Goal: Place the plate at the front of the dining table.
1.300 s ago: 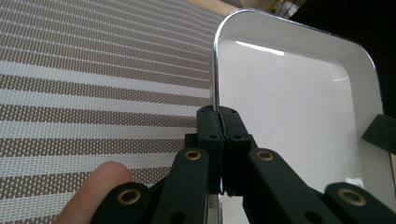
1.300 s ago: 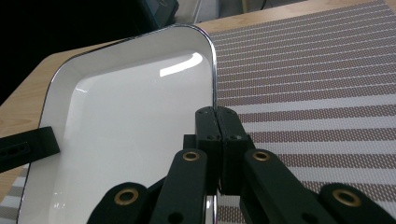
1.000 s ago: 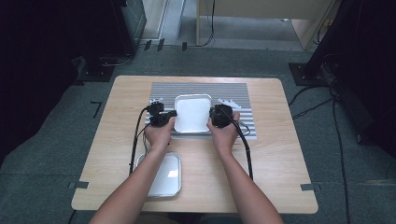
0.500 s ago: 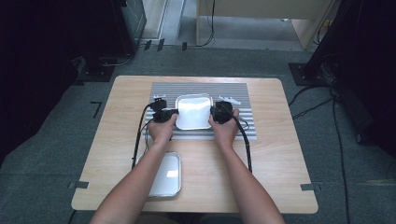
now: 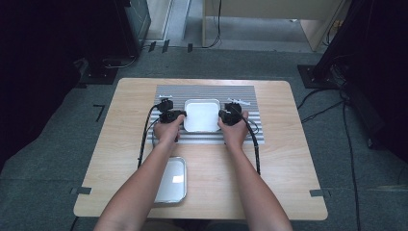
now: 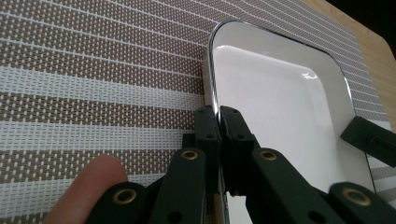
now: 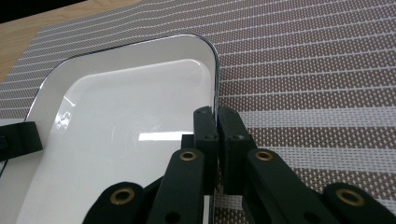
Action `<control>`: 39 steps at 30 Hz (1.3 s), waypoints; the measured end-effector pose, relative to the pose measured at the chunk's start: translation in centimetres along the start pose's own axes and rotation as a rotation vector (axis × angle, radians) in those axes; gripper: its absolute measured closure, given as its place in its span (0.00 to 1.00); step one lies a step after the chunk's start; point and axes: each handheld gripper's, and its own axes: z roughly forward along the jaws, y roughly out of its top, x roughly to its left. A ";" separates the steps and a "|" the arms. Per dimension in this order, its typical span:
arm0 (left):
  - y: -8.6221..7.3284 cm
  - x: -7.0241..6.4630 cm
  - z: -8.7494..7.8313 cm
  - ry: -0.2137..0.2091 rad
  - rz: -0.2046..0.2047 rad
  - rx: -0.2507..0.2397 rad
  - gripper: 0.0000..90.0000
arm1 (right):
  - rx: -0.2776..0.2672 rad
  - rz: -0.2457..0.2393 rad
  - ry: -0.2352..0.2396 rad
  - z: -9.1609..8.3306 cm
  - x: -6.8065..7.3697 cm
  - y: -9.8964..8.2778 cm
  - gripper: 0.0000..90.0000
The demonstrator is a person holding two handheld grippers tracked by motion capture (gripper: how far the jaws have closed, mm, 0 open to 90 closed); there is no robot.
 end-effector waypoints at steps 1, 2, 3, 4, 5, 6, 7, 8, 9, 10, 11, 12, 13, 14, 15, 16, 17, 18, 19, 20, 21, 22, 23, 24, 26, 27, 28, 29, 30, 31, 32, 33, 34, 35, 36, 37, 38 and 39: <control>0.1 0.2 0.1 -0.005 -0.005 0.007 0.97 | 0.000 0.000 0.000 0.0 0.0 0.0 0.98; 0.2 0.6 0.3 -0.023 -0.032 0.018 0.96 | 0.006 0.017 0.004 0.2 -0.1 0.0 0.98; 0.3 0.8 0.3 -0.037 -0.044 0.019 0.96 | 0.004 0.020 0.004 0.2 -0.1 0.0 0.98; 0.3 0.8 0.3 -0.037 -0.044 0.019 0.96 | 0.004 0.020 0.004 0.2 -0.1 0.0 0.98; 0.3 0.9 0.4 -0.040 -0.051 0.018 0.96 | 0.002 0.020 0.001 0.3 -0.1 0.0 0.98; 0.4 0.9 0.4 -0.039 -0.053 0.018 0.96 | 0.001 0.020 0.002 0.4 0.0 0.1 0.98; 0.6 0.8 0.5 -0.026 -0.040 0.022 0.96 | -0.001 0.003 -0.001 0.6 0.1 0.4 0.98; 0.6 0.8 0.5 -0.026 -0.040 0.022 0.96 | -0.001 0.003 -0.001 0.6 0.1 0.4 0.98; 0.7 0.7 0.6 -0.021 -0.037 0.026 0.96 | -0.003 -0.002 -0.004 0.7 0.2 0.7 0.98; 0.8 0.7 0.7 -0.021 -0.039 0.029 0.96 | -0.006 -0.007 -0.006 0.8 0.2 0.9 0.99; 0.9 0.6 0.8 -0.021 -0.044 0.030 0.96 | -0.010 -0.008 -0.008 0.8 0.2 1.1 0.99; 1.0 0.6 0.9 -0.022 -0.046 0.030 0.95 | -0.010 -0.011 -0.010 0.9 0.2 1.3 0.99; 1.2 0.6 0.9 -0.021 -0.044 0.033 0.95 | -0.011 -0.015 -0.011 1.1 0.2 1.7 0.99; 1.3 0.6 1.0 -0.023 -0.047 0.031 0.95 | -0.006 -0.018 -0.013 1.2 0.1 1.9 0.99; 1.4 0.6 1.1 -0.019 -0.046 0.035 0.95 | -0.002 -0.018 -0.011 1.4 0.1 2.0 0.99; 1.5 0.5 1.2 -0.015 -0.043 0.033 0.95 | -0.002 -0.018 -0.011 1.4 0.1 2.0 0.99; 1.7 0.5 1.4 -0.011 -0.038 0.035 0.95 | 0.003 -0.019 -0.012 1.6 0.1 2.1 0.99; 1.7 0.5 1.4 -0.011 -0.038 0.035 0.95 | 0.005 -0.018 -0.014 1.7 0.0 2.1 0.99; 1.9 0.4 1.6 -0.010 -0.033 0.035 0.95 | 0.008 -0.017 -0.015 1.8 -0.1 2.2 0.99; 1.9 0.4 1.6 -0.010 -0.033 0.035 0.95 | 0.010 -0.014 -0.014 1.9 -0.2 2.2 0.99; 2.0 0.3 1.7 -0.013 -0.033 0.032 0.95 | 0.011 -0.011 -0.013 2.0 -0.4 2.1 0.99; 2.0 0.3 1.8 -0.018 -0.025 0.030 0.95 | 0.011 -0.011 -0.013 2.0 -0.4 2.1 0.99; 2.1 0.3 1.9 -0.019 -0.026 0.030 0.95 | 0.015 -0.010 -0.012 2.2 -0.6 2.1 0.98; 2.2 0.3 2.0 -0.021 -0.027 0.029 0.95 | 0.007 -0.002 -0.002 2.2 -0.8 2.1 0.98; 2.2 0.2 2.1 -0.020 -0.026 0.028 0.94 | 0.007 0.007 0.005 2.3 -1.0 2.1 0.98; 2.3 0.2 2.2 -0.019 -0.028 0.028 0.94 | 0.013 0.004 0.001 2.3 -0.9 2.2 0.98; 2.3 0.2 2.2 -0.018 -0.026 0.029 0.94 | 0.013 0.004 0.001 2.3 -0.9 2.2 0.98; 2.3 0.2 2.3 -0.016 -0.025 0.029 0.94 | 0.013 0.004 0.001 2.3 -0.9 2.2 0.98; 2.3 0.2 2.3 -0.016 -0.025 0.029 0.94 | 0.013 0.004 0.001 2.3 -0.9 2.2 0.98; 2.3 0.2 2.3 -0.015 -0.024 0.030 0.94 | 0.013 0.006 0.001 2.4 -0.9 2.3 0.98; 2.3 0.2 2.3 -0.014 -0.022 0.029 0.94 | 0.010 0.001 -0.005 2.4 -0.8 2.3 0.98; 2.3 0.2 2.3 -0.011 -0.024 0.025 0.94 | 0.010 0.002 -0.007 2.4 -0.8 2.3 0.98; 2.3 0.2 2.3 -0.011 -0.024 0.025 0.94 | 0.010 0.002 -0.007 2.4 -0.8 2.3 0.98; 2.3 0.2 2.3 -0.005 -0.026 0.022 0.94 | 0.013 0.001 -0.007 2.4 -0.6 2.3 0.98; 2.4 0.2 2.3 0.001 -0.021 0.021 0.94 | 0.013 0.001 -0.007 2.4 -0.6 2.3 0.98; 2.4 0.2 2.3 0.005 -0.018 0.021 0.94 | 0.013 -0.006 -0.006 2.4 -0.6 2.2 0.98; 2.5 0.2 2.3 0.012 -0.015 0.021 0.94 | 0.015 -0.008 -0.004 2.4 -0.6 2.2 0.98; 2.5 0.2 2.3 0.012 -0.015 0.021 0.94 | 0.015 -0.008 -0.004 2.4 -0.6 2.2 0.98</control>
